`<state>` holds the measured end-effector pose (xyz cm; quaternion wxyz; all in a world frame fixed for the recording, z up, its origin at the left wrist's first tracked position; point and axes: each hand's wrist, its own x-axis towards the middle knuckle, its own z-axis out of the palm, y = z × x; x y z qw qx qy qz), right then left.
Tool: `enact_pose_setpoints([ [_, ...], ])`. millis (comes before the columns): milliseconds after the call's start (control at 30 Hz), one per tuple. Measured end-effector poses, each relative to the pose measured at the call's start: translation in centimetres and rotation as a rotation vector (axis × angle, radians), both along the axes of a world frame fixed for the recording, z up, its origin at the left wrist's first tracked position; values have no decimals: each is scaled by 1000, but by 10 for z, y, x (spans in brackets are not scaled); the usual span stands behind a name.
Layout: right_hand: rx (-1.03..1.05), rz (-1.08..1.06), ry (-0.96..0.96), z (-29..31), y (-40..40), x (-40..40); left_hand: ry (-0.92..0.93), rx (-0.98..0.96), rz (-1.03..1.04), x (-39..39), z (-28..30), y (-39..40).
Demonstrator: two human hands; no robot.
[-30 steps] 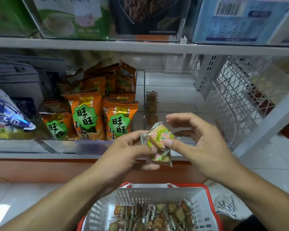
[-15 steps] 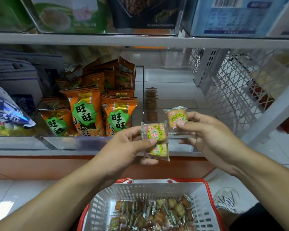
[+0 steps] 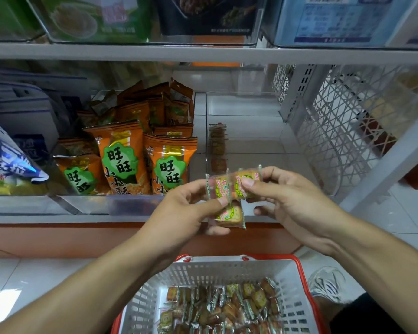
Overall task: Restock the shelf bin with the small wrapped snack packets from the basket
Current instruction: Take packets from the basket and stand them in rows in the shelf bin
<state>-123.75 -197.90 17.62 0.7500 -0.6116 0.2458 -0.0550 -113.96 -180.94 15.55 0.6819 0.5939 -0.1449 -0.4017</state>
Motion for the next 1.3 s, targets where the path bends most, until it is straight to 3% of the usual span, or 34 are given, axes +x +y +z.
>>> enact_pose_setpoints([
  [200,-146,90,27,-2,6,-1,6,-25,-77,1,-4,1],
  [400,32,86,-4,5,-9,0,-167,-85,143,1,-9,-1],
  [667,110,270,68,-5,-7,2,-174,-128,86,-7,-11,-9],
  [767,72,241,23,1,-16,7,-380,-41,56,-11,-9,-10],
  [833,-12,124,-41,4,-25,14,-654,78,47,-13,-9,-8],
  [933,-403,2,14,1,-42,32,-973,224,101,-11,-11,-7],
  [1033,-755,128,147,-7,-50,61,-1151,375,101,-9,-9,-9],
  [1133,-1028,393,303,-25,-47,95,-1168,454,63,-4,-9,-12],
  [1200,-1045,584,510,-37,-45,113,-1195,490,26,-1,-8,-13],
  [1300,-811,749,670,-42,-47,132,-1245,524,-27,2,-7,-13],
])
